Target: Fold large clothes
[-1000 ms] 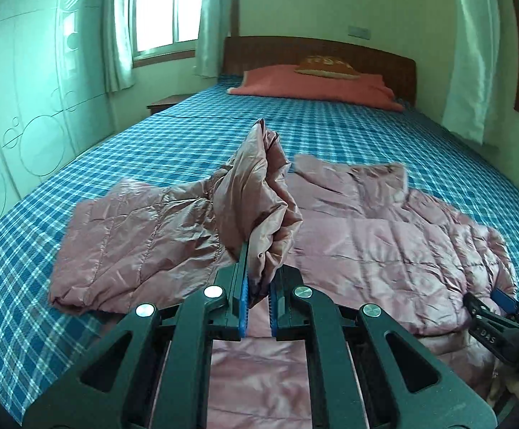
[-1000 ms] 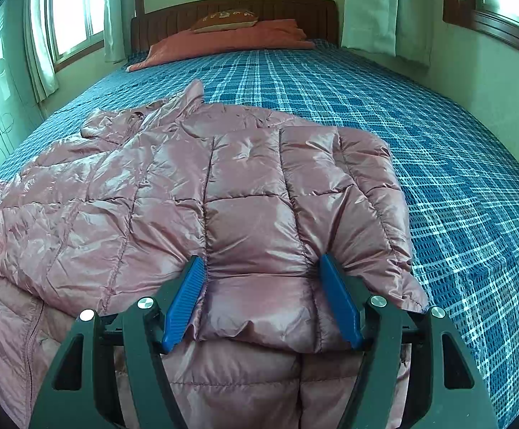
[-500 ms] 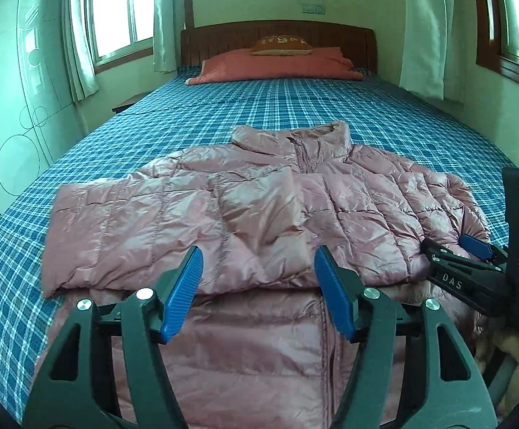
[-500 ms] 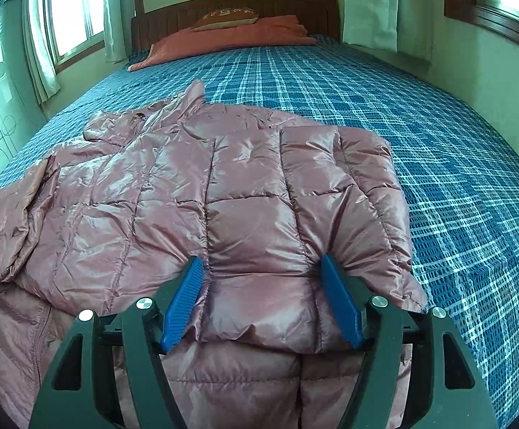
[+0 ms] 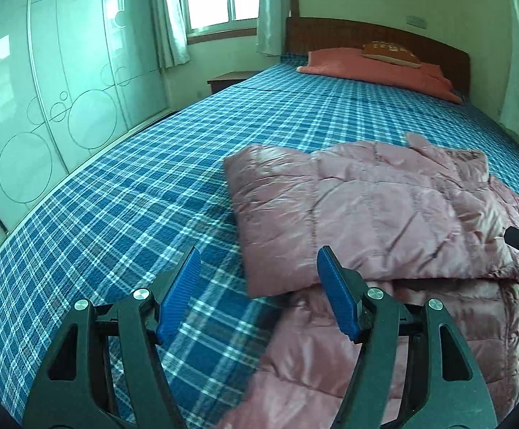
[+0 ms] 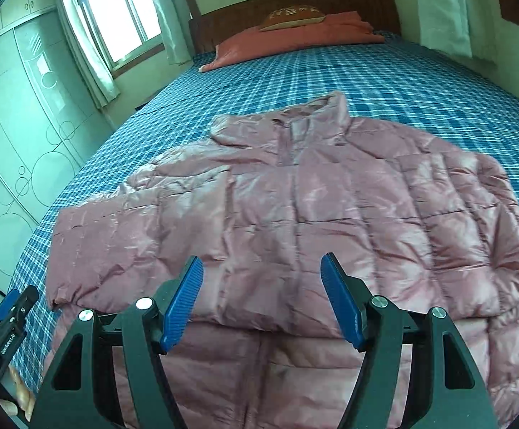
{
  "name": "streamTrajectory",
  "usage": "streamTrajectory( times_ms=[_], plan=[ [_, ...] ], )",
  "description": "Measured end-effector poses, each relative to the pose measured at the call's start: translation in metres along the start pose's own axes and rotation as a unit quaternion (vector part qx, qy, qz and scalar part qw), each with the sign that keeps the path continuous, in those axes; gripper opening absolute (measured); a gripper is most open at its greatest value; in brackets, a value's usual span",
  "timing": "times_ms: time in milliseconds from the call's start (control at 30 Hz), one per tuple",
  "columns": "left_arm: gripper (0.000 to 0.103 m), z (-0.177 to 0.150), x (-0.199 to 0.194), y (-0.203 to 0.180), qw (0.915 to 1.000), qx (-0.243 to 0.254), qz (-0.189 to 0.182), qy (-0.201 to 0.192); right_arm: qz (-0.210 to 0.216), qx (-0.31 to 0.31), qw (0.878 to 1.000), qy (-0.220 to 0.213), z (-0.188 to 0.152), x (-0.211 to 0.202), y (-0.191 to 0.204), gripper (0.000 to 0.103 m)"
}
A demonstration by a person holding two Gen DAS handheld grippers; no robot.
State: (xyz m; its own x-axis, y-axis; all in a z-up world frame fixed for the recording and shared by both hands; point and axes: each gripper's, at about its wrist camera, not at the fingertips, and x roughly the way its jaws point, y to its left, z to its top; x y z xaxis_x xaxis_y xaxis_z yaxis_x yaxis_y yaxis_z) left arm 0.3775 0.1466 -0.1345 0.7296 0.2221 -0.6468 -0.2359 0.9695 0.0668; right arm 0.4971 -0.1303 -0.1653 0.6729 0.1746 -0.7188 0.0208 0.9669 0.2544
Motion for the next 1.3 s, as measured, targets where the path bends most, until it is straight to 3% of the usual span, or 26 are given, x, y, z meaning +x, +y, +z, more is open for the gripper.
streamTrajectory(
  times_ms=[67,100,167,233,300,433,600,733,800,933,1000,1100,1200,1300],
  plan=[
    [0.067,0.001,0.007,0.012,0.9999,-0.005,0.008,0.006,0.003,-0.004,1.0,0.018,0.0,0.017,0.011,0.067],
    [0.067,0.001,0.01,0.016,0.9999,-0.006,0.011,0.008,0.01,-0.003,1.0,0.029,-0.002,0.024,0.014,0.057],
    [0.067,0.004,0.015,0.021,0.9998,-0.011,0.011,0.014,0.02,-0.004,0.999,0.045,-0.004,0.033,0.018,0.025],
    [0.067,0.006,0.018,0.025,0.9997,-0.018,0.006,0.017,0.015,-0.006,1.0,0.027,-0.003,0.024,0.019,0.014],
    [0.067,0.01,0.017,0.025,0.9997,-0.021,0.003,0.012,0.004,0.0,1.0,0.006,0.001,0.01,0.009,0.011],
    [0.067,0.017,0.017,0.018,0.9998,-0.015,-0.006,0.007,-0.04,0.013,0.999,-0.03,0.01,-0.021,-0.035,0.01],
    [0.067,0.025,0.023,0.0,0.9998,-0.003,-0.019,0.009,-0.117,0.023,0.992,-0.035,0.012,-0.039,-0.102,0.01],
    [0.067,0.029,0.026,-0.022,0.9995,0.018,-0.024,0.006,-0.14,0.043,0.989,-0.016,0.007,-0.036,-0.144,0.01],
    [0.067,0.031,0.03,-0.034,0.9992,0.032,-0.025,0.007,-0.131,0.052,0.99,-0.008,0.003,-0.035,-0.156,0.011],
    [0.067,0.037,0.04,-0.053,0.998,0.053,-0.03,0.016,-0.129,0.061,0.99,-0.008,0.003,-0.041,-0.163,0.027],
    [0.067,0.044,0.045,-0.061,0.9977,0.058,-0.031,0.016,-0.133,0.069,0.988,-0.032,0.008,-0.054,-0.16,0.042],
    [0.067,0.054,0.054,-0.075,0.9971,0.068,-0.031,0.01,-0.129,0.069,0.988,-0.054,0.022,-0.055,-0.155,0.046],
    [0.068,0.06,0.07,-0.088,0.9965,0.077,-0.026,0.02,-0.116,0.062,0.991,-0.039,0.038,-0.03,-0.151,0.046],
    [0.068,0.063,0.094,-0.09,0.9969,0.06,-0.015,0.048,-0.131,0.045,0.99,-0.021,0.045,-0.001,-0.148,0.046]
  ],
)
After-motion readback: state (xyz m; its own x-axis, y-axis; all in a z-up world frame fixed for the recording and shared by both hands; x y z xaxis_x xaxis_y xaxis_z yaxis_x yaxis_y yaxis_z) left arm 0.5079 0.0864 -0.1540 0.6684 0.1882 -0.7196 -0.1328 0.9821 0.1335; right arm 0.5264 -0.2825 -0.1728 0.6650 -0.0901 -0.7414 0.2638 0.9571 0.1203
